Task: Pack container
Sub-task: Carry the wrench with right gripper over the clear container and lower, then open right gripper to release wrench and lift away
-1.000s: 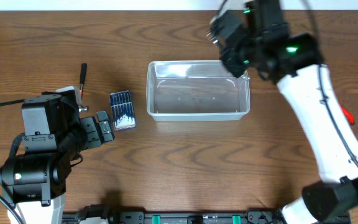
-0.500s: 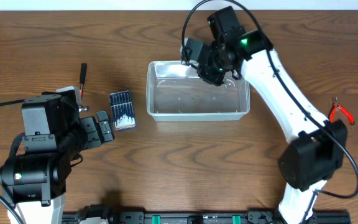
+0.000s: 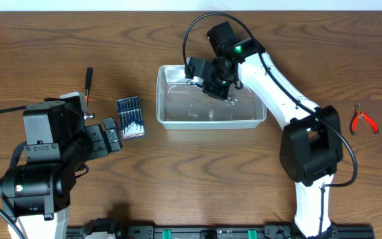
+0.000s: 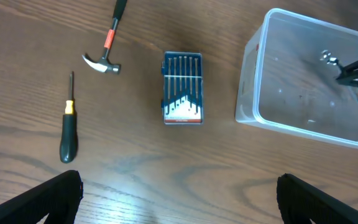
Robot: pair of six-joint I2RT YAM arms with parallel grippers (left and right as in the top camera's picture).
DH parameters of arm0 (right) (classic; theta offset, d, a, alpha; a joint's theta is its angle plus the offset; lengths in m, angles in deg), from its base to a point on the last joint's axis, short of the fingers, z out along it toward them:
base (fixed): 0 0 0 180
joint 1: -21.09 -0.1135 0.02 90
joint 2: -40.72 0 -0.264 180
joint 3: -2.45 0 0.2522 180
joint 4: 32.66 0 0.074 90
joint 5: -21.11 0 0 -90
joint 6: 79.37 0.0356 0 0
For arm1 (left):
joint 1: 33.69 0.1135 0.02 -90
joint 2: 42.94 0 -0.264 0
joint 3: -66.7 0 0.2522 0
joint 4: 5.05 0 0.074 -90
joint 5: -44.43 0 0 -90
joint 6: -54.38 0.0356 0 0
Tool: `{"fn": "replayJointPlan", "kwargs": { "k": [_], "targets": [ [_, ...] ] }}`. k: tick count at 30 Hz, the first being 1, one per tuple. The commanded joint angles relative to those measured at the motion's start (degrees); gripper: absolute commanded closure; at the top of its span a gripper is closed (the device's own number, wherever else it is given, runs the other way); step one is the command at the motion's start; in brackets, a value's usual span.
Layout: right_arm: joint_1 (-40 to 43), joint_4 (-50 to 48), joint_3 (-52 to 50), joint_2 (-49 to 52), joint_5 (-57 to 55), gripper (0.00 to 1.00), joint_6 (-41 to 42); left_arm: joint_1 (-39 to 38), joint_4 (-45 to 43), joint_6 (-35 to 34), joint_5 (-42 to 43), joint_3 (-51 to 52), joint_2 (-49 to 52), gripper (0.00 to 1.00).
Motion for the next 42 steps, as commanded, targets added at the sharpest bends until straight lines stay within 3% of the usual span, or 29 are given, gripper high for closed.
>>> {"fn": "replayJointPlan", "kwargs": {
  "k": [1, 20, 25, 31, 36, 40, 41, 42],
  "targets": [
    [-0.4, -0.2, 0.8, 1.2, 1.3, 0.99, -0.9, -0.1, 0.1, 1.2, -0.7, -1.4, -0.1, 0.02],
    [-0.7, 1.7, 0.7, 5.9, -0.7, 0.9, -0.8, -0.1, 0.1, 1.2, -0.6, -1.4, -0.1, 0.02],
    [-0.7, 2.8, 0.7, 7.1, -1.1, 0.73, -0.4, -0.1, 0.1, 1.2, -0.6, -1.4, -0.1, 0.02],
    [-0.7, 2.7, 0.7, 7.0, -0.9, 0.69, -0.1, -0.1, 0.1, 1.2, -0.6, -1.4, -0.3, 0.02],
    [-0.7, 2.3, 2.9, 5.0, 1.1, 0.65, 5.4, -0.1, 0.1, 1.2, -0.7, -1.4, -0.6, 0.02],
    [-0.1, 2.8, 8.2, 1.2, -0.4, 0.63, 14.9, -0.1, 0.1, 1.2, -0.6, -1.4, -0.6, 0.02],
    [0.5, 3.0, 9.6, 0.0, -1.7, 0.58, 18.7, -0.1, 0.1, 1.2, -0.7, -1.4, -0.6, 0.02],
    [1.2, 3.3, 10.9, -1.2, -3.9, 0.46, 23.4, -0.1, 0.1, 1.2, -0.7, -1.4, -0.6, 0.02]
  ]
}}
